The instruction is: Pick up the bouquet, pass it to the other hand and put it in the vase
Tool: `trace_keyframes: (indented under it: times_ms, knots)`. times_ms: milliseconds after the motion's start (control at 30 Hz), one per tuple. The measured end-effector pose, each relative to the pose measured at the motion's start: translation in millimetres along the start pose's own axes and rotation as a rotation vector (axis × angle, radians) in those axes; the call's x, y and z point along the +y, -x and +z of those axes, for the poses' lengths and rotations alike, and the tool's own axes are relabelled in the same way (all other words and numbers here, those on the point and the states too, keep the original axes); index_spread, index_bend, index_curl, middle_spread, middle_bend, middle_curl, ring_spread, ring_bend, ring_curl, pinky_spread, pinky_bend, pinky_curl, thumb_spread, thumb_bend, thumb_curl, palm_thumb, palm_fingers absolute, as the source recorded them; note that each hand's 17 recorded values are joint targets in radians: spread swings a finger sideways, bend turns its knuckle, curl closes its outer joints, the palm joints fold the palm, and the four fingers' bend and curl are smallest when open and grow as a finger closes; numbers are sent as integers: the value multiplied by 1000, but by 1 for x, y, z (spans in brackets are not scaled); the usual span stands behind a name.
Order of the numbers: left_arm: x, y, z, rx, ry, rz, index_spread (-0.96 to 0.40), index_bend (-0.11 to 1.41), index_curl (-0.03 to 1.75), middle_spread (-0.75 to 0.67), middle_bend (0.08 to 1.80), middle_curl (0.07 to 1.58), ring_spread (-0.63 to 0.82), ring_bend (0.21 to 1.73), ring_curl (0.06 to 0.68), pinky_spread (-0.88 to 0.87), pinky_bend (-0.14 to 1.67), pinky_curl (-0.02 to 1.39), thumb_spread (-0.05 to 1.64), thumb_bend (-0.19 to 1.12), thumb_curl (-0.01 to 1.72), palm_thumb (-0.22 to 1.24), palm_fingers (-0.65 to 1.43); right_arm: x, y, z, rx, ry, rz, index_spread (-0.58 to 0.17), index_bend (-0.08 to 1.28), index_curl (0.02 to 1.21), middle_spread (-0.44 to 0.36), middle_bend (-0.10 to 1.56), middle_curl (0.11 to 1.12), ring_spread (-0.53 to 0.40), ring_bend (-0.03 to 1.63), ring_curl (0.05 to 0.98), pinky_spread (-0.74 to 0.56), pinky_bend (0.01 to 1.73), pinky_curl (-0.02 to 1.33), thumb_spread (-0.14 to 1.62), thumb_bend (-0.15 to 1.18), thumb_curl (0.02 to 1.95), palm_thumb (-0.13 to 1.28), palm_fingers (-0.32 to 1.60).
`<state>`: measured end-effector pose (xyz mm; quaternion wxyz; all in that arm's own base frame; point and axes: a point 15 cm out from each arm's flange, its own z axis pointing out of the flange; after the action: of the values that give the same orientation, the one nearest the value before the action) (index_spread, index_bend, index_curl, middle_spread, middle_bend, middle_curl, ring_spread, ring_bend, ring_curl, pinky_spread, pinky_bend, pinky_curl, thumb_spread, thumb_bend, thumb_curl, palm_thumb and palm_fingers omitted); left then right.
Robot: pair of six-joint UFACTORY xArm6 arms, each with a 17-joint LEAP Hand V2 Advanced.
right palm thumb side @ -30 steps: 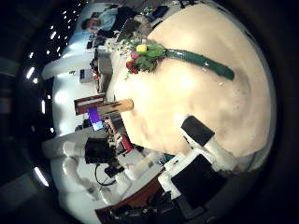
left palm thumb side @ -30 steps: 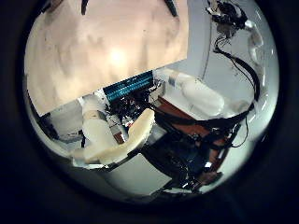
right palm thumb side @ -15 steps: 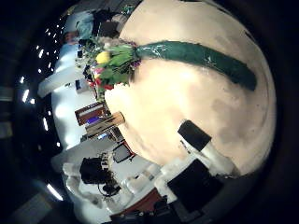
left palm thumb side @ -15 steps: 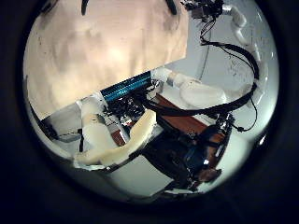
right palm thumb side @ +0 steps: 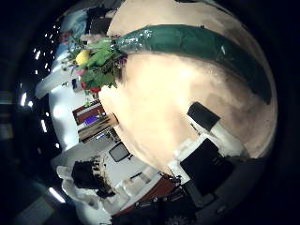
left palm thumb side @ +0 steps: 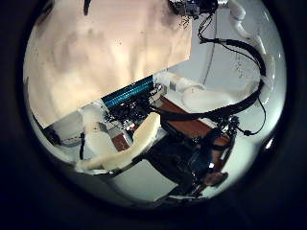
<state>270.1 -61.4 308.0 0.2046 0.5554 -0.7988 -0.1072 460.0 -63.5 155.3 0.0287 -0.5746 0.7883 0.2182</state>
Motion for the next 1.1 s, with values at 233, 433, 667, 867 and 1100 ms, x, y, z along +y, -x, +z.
trace_keyframes:
  times_ms: [233, 433, 667, 867, 1100]
  knots:
    - [-5, 6, -1, 16, 3, -5, 96, 195, 415, 297, 198, 322, 525, 342, 211, 506, 172, 213, 975, -28, 294, 336, 188, -2, -7, 8, 18, 23, 5, -180, 176, 314, 85, 234, 340, 93, 371, 225, 197, 238, 267, 971, -23, 483, 876, 286]
    - [-11, -8, -5, 70, -17, -23, 97, 201, 419, 303, 185, 318, 525, 340, 210, 506, 177, 218, 975, -28, 294, 336, 178, -6, -10, 10, 16, 27, 10, -162, 166, 304, 108, 244, 344, 72, 406, 233, 181, 204, 269, 969, -22, 494, 880, 330]
    - [-12, -23, -9, 69, -33, -2, 93, 202, 424, 312, 191, 314, 524, 335, 208, 507, 172, 214, 977, -28, 297, 330, 182, -8, -5, 11, 20, 32, -1, -172, 171, 299, 103, 269, 350, 42, 450, 236, 156, 191, 267, 969, -21, 505, 878, 378]
    - [-11, -24, -9, 63, -33, -1, 91, 204, 427, 312, 194, 317, 525, 329, 206, 506, 169, 210, 978, -27, 297, 331, 188, -10, -9, 14, 33, 50, -4, -166, 180, 313, 105, 296, 355, 16, 509, 241, 153, 191, 250, 969, -22, 517, 882, 442]
    - [-9, -23, -8, 64, -30, -5, 89, 206, 429, 312, 193, 318, 525, 327, 207, 506, 170, 207, 978, -27, 296, 332, 188, -16, -6, 16, 30, 78, -9, -176, 185, 330, 98, 326, 360, -7, 541, 231, 137, 191, 231, 969, -22, 525, 881, 487]
